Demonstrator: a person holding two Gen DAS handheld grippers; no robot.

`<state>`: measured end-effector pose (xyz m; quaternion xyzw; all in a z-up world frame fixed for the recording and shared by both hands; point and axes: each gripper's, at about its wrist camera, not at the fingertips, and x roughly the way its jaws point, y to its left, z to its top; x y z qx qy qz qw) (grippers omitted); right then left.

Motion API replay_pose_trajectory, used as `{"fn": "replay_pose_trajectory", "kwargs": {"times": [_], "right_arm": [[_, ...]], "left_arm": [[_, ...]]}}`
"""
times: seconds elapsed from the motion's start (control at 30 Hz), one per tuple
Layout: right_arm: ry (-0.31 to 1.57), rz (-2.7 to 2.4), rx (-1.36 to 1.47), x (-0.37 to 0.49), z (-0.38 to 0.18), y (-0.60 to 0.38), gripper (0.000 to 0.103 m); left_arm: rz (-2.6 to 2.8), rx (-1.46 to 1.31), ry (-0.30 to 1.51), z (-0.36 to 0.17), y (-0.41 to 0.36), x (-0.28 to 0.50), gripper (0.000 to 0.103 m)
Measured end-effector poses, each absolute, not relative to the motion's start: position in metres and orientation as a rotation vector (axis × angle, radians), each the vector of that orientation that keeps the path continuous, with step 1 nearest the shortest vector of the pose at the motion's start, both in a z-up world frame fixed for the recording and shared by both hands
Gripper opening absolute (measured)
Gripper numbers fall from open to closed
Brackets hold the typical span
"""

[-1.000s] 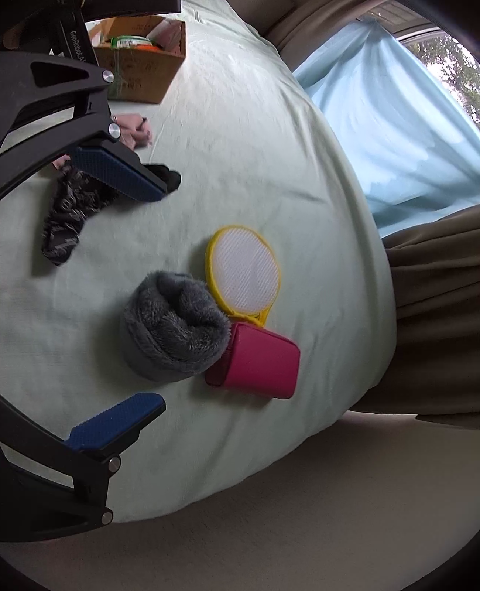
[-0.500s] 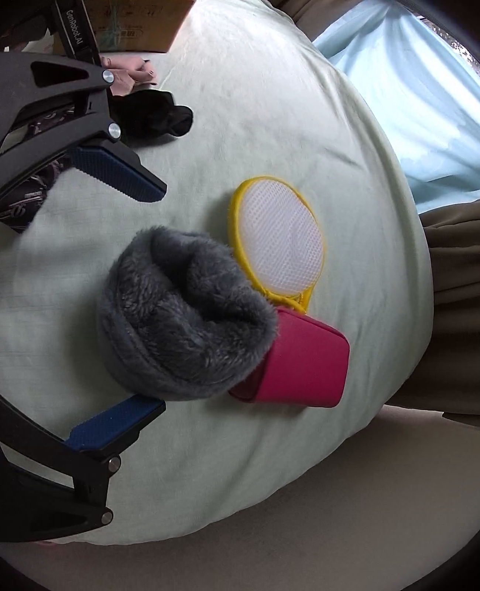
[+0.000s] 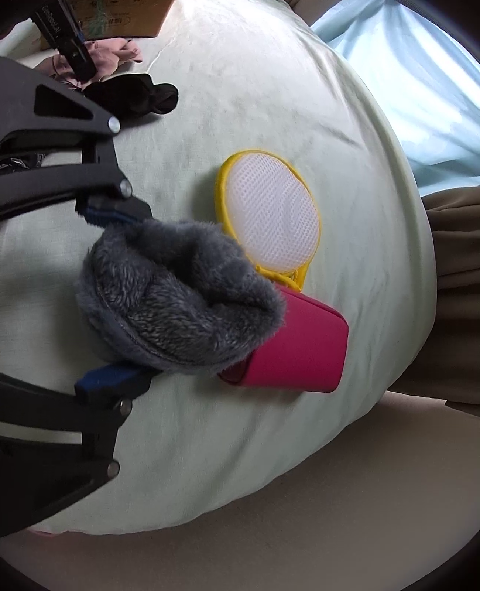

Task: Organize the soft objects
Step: 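Grasp the pink fabric with left tool while right tool grasps the grey sock ball, then carry the pink fabric and grey sock ball over the box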

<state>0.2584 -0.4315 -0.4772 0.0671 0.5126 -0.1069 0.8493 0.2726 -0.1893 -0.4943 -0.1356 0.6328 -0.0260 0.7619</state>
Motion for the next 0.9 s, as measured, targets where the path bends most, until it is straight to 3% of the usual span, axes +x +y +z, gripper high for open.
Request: {"fn": "replay_pose_trajectory", "kwargs": {"times": [0.17,0.37,0.9], "right_arm": [[1.065,-0.213,0.187,0.247,-0.464,-0.435,0.044],[1.019,-0.198,0.188,0.227,-0.427,-0.432,0.044],[0.872,-0.146,0.216,0.140,-0.259,-0.395,0.044]], "left_arm": [[-0.051,-0.282,1.335,-0.476,-0.189,0.268,0.028],[-0.059,-0.283,1.288,-0.443,-0.181,0.260,0.028],[-0.139,-0.271,1.088,-0.262,-0.146,0.204,0.028]]}}
